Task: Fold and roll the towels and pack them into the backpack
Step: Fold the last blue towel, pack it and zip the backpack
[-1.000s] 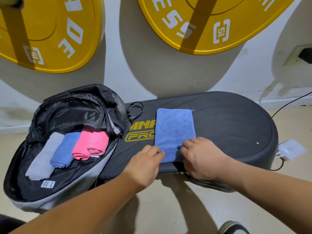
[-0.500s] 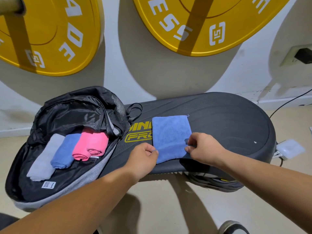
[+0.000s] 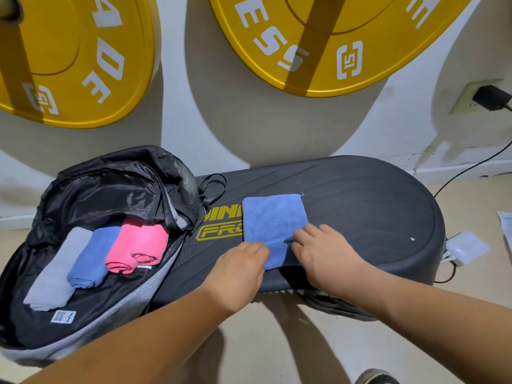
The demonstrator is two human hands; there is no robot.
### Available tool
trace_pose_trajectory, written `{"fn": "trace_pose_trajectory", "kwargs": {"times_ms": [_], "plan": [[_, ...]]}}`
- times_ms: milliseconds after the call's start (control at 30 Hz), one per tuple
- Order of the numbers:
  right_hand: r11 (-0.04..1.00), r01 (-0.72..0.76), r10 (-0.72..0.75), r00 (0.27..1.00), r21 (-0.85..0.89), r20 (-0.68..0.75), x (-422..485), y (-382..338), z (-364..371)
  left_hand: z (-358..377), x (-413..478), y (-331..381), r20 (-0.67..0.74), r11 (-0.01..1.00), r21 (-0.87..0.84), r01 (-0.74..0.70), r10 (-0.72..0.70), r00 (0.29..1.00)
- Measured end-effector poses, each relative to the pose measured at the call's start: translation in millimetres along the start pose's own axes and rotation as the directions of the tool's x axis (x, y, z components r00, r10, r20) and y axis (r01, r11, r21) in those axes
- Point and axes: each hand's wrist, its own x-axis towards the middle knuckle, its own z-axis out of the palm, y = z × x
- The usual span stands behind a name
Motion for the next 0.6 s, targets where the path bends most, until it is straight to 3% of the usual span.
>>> {"fn": "trace_pose_trajectory", "kwargs": {"times_ms": [133, 200, 333, 433, 467, 500, 567, 600], "plan": [[0.985, -0.014, 0.01, 1.0, 0.17, 0.022, -10, 10, 4, -1, 3, -7, 0.025, 0.976, -0.194, 0.1, -0.097, 0.995], [0.983, 0.004, -0.017, 0.997, 0.181, 0.071, -12, 20, 3, -3, 3, -14, 0.067, 0.916, -0.341, 0.211, -0.2, 0.978], [0.921, -0.097, 0.031, 0.984, 0.378, 0.176, -12, 18, -5, -6, -5, -17, 0.254, 0.646, -0.624, 0.44, -0.365, 0.896], [0.701, -0.346, 0.19, 0.933, 0.623, 0.304, -6, 14, -10, -4, -7, -16, 0.295, 0.449, -0.71, 0.543, -0.51, 0.808], [0.592, -0.436, 0.247, 0.899, 0.678, 0.362, -3, 14, -10, -4, -6, -15, 0.278, 0.45, -0.697, 0.558, -0.548, 0.789], [0.49, -0.502, 0.298, 0.865, 0.713, 0.404, 0, 15, -10, -3, -5, -15, 0.234, 0.514, -0.651, 0.559, -0.565, 0.791], [0.381, -0.572, 0.377, 0.813, 0.727, 0.443, 6, 14, -8, -6, -5, -13, 0.046, 0.737, -0.494, 0.46, -0.506, 0.861], [0.36, -0.594, 0.406, 0.794, 0.719, 0.453, 8, 13, -6, -6, -6, -13, -0.063, 0.85, -0.412, 0.329, -0.386, 0.92]]}}
